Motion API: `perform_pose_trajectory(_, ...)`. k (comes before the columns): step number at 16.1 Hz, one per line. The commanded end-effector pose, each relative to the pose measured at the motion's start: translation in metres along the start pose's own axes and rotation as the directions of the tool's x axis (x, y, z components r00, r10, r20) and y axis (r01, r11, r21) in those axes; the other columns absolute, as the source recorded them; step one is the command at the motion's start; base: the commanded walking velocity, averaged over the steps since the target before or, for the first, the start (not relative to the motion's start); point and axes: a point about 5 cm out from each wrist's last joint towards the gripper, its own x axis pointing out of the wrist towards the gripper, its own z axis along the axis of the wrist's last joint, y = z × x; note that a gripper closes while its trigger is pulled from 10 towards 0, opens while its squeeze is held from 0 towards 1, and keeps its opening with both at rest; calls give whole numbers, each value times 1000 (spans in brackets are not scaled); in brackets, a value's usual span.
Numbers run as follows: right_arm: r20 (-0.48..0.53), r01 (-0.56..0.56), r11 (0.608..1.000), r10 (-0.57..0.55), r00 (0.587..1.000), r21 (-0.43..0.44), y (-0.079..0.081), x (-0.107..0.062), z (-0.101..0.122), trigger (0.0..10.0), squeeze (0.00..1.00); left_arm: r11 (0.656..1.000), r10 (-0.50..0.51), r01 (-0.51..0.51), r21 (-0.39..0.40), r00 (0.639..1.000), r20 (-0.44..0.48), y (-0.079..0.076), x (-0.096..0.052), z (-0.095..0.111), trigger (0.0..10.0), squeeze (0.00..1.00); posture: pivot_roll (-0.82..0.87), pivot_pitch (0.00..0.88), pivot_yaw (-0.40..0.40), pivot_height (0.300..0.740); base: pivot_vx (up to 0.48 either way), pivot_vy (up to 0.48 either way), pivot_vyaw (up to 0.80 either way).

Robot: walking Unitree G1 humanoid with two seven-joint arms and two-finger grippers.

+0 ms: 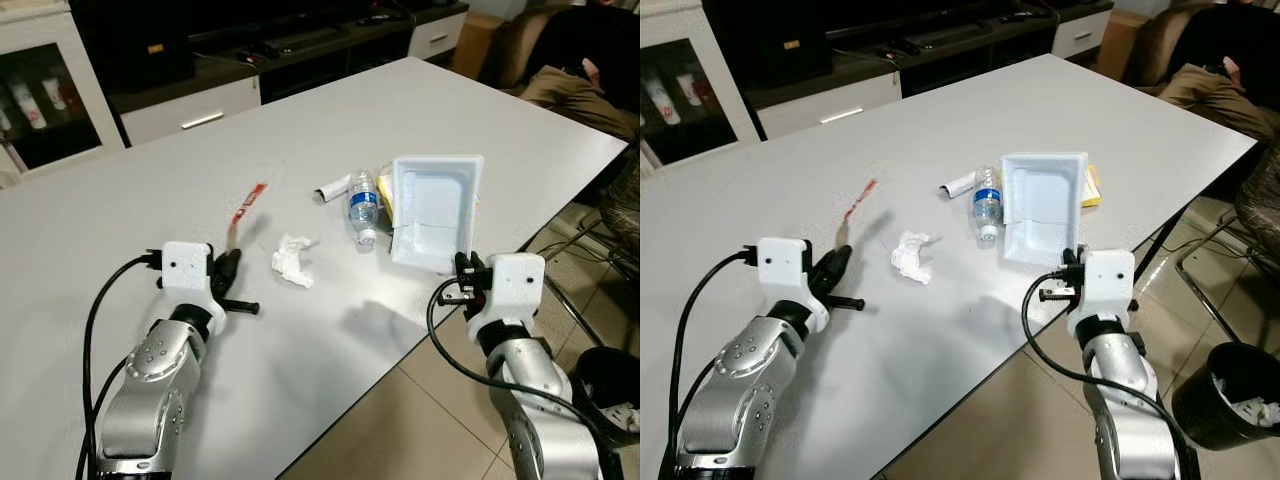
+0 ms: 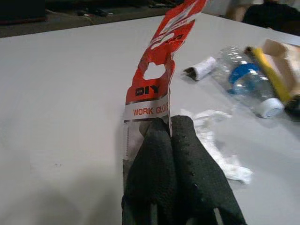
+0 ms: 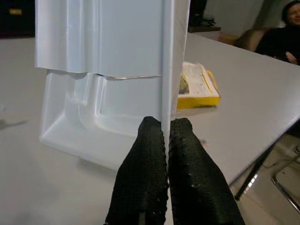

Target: Picking trash to rubbish bin

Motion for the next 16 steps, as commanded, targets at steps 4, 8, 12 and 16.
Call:
perform_pose_trajectory(4, 6, -4, 1000, 4, 1000, -3, 4, -4, 4, 10000, 0, 998, -22, 16, 63, 996, 92, -12, -1, 14, 10000, 0, 0, 0, 1, 740, 0, 0, 0)
perform_pose_trajectory(8, -18, -44, 998, 43, 999, -42, 4, -5, 6, 10000, 0, 996, 9, -13, 87, 999, 43, -10, -9, 1, 10000, 0, -3, 0, -51, 740, 0, -80, 0)
perform_pose_trajectory(12, -35, -65, 997, 64, 997, -38, 4, 3, 4, 10000, 0, 991, 31, -34, 128, 999, 22, -8, -16, -8, 10000, 0, 14, 0, -73, 740, 0, -382, 0)
perform_pose_trajectory(16, -18, -25, 1000, 25, 1000, -8, 6, -1, 5, 10000, 0, 985, 2, -7, 172, 999, 32, -8, -10, 1, 10000, 0, 15, 0, -43, 740, 0, -406, 0)
